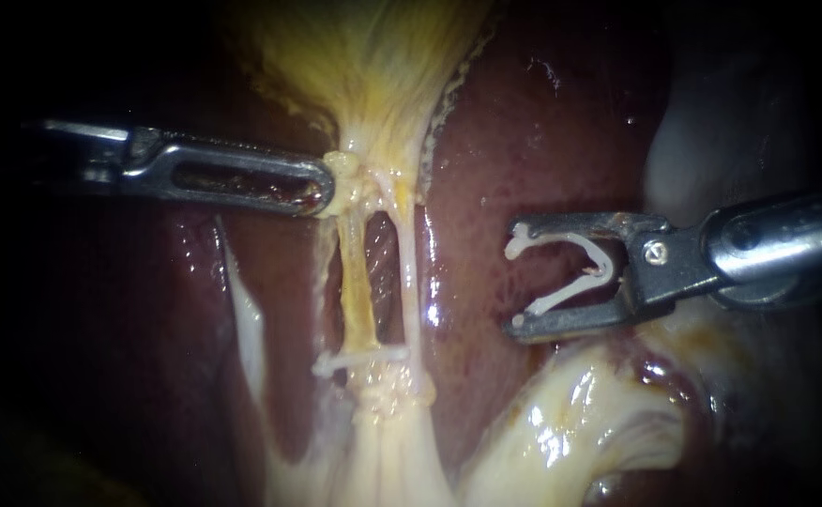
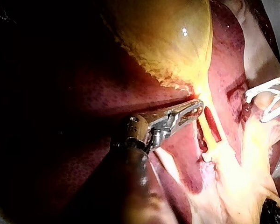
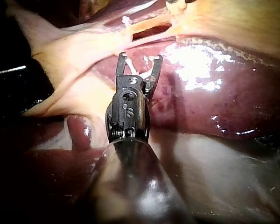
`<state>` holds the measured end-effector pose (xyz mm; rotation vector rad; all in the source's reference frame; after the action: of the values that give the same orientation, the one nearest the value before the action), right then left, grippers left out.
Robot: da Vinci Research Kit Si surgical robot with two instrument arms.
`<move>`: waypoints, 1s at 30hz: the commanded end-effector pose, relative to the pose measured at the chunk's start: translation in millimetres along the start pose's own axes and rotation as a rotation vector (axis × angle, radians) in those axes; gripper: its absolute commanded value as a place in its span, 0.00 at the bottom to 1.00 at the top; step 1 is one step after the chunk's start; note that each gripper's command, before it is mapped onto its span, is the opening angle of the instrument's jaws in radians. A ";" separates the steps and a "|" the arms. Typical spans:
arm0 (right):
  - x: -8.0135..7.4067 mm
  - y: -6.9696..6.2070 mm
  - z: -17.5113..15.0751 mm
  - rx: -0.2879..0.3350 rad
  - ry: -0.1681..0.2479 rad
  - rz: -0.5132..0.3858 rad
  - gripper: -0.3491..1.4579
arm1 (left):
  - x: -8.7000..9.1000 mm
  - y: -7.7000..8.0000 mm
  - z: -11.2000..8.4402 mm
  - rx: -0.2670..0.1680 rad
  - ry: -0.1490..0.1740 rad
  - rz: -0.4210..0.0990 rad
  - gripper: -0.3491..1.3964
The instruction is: Clipping second clip left tube
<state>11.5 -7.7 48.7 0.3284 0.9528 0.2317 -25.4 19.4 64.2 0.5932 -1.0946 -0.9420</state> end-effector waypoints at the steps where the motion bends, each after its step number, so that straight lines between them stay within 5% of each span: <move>1: 0.0 0.0 0.0 0.000 0.000 0.000 0.47 | 0.0 0.0 -0.1 0.001 0.000 0.000 0.00; 11: 0.1 0.0 0.1 0.005 0.001 0.000 0.47 | -3.2 0.4 -5.7 -0.023 -0.010 -0.021 0.00; 20: 0.3 0.0 0.5 0.054 0.007 0.012 0.47 | -3.2 0.4 -6.2 -0.036 -0.019 -0.023 0.00; 30: 1.0 -0.3 2.9 0.209 0.150 0.257 0.47 | -3.1 0.3 -6.0 -0.038 -0.020 -0.023 0.00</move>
<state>14.8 -8.3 49.5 0.6576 1.0986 0.4142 -20.2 22.0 60.8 0.5675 -1.0876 -0.9883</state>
